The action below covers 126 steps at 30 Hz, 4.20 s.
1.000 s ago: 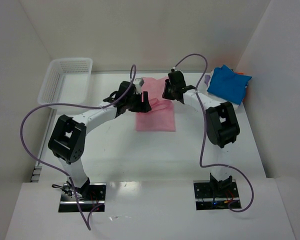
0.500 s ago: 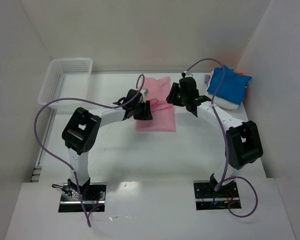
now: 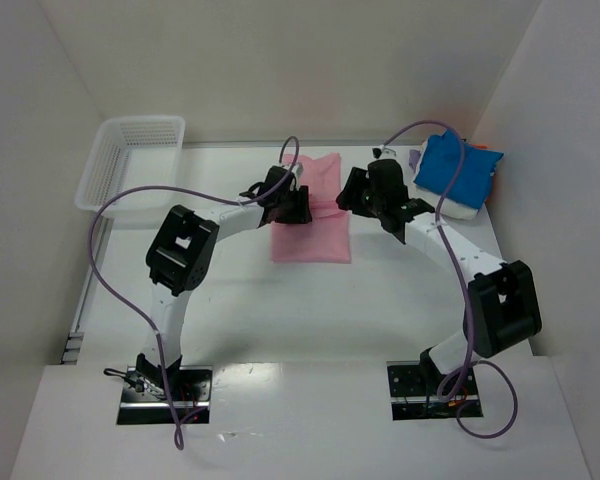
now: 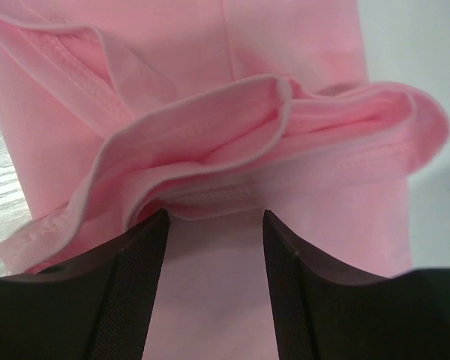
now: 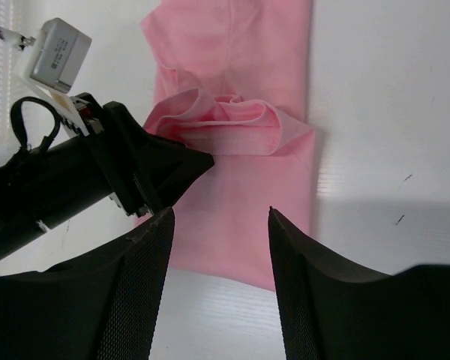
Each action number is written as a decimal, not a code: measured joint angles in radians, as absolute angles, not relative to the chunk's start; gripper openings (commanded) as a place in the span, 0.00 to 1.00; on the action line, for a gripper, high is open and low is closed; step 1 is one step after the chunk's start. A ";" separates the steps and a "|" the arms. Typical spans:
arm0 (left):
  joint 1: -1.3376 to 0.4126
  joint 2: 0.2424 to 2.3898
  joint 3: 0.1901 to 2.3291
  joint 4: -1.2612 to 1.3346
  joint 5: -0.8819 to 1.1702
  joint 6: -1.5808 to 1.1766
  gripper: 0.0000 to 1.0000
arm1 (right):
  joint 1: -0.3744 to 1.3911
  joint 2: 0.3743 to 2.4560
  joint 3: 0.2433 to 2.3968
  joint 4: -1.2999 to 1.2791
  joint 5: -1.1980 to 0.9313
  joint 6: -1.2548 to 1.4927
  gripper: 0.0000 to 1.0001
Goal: Fold and stack the t-shirts
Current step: Fold the folded rectangular tshirt in 1/3 of the way, then grab one side of the 2/3 rectangular tshirt with both arms
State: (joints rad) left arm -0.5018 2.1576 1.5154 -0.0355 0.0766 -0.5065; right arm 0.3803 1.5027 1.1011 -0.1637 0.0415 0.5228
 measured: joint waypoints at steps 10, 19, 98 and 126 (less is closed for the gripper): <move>-0.493 2.175 1.581 -0.033 -0.046 -0.504 0.67 | 0.342 1.419 1.057 -0.173 0.041 0.525 0.60; -0.470 2.183 1.685 0.009 -0.081 -0.495 0.72 | 0.342 1.407 1.001 -0.173 0.007 0.534 0.60; -0.335 1.749 1.310 0.025 0.043 -0.427 0.76 | 0.303 1.656 1.286 -0.103 -0.012 0.416 0.68; -0.389 1.756 0.963 0.005 0.241 -0.530 0.78 | 0.303 1.579 0.777 -0.048 -0.168 0.534 0.63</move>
